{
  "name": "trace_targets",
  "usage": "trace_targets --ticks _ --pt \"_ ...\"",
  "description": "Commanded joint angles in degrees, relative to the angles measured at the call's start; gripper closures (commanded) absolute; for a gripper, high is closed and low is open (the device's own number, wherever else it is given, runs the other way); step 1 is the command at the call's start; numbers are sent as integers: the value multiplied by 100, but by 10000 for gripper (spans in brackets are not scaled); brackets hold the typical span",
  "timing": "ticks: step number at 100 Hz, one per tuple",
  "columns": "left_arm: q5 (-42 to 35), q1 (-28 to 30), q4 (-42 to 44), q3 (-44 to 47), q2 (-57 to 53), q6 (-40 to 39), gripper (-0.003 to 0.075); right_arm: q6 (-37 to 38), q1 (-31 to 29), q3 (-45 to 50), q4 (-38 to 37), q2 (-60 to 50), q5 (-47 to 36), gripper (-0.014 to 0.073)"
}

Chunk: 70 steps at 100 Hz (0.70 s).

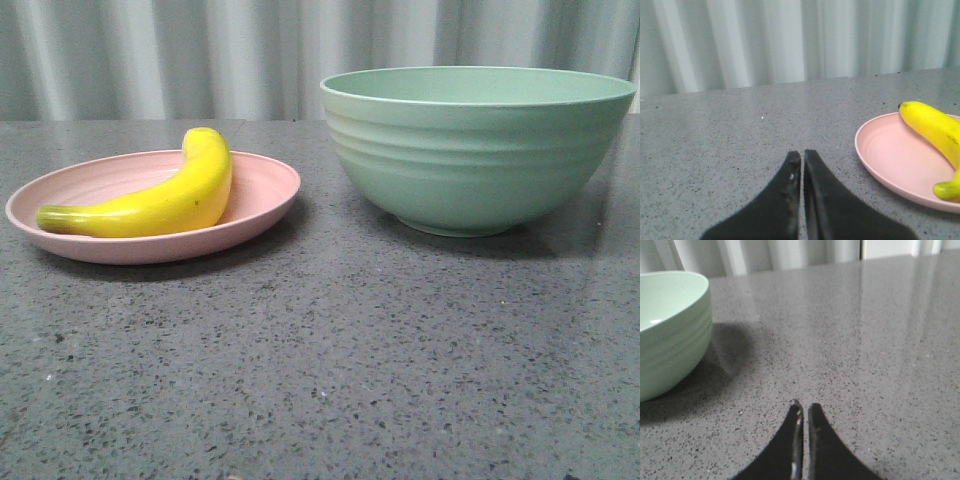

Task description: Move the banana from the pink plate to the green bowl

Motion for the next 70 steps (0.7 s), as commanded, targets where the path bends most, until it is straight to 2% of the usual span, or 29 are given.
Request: trace_targets --ticks 1,9,28,35,45,53,58,70 --pt "-651 -31 -59 -368 424 -14 741 -2 -24 -518 113 514 7 662" --pt "-989 -31 -59 -440 751 -14 741 -2 -24 -743 210 957 120 662" --pt "-1281 -31 -59 -449 1272 -14 726 -2 -24 -825 221 1352 -395 662" --pt "-1281 -31 -59 -449 1399 -14 645 -2 -24 -825 221 1350 -419 662" --pt "-1394 -31 -59 -449 1498 -14 419 -2 -24 -825 221 1350 -499 662" --pt "-1528 -31 -59 -449 1542 -14 296 -2 -24 -825 221 1350 -522 662" --pt "-1576 -31 -83 -449 1567 -14 270 -2 -24 -825 221 1350 -547 662" --pt "-1509 -41 -109 -530 1623 -14 281 -2 -24 -814 221 1350 -610 662"
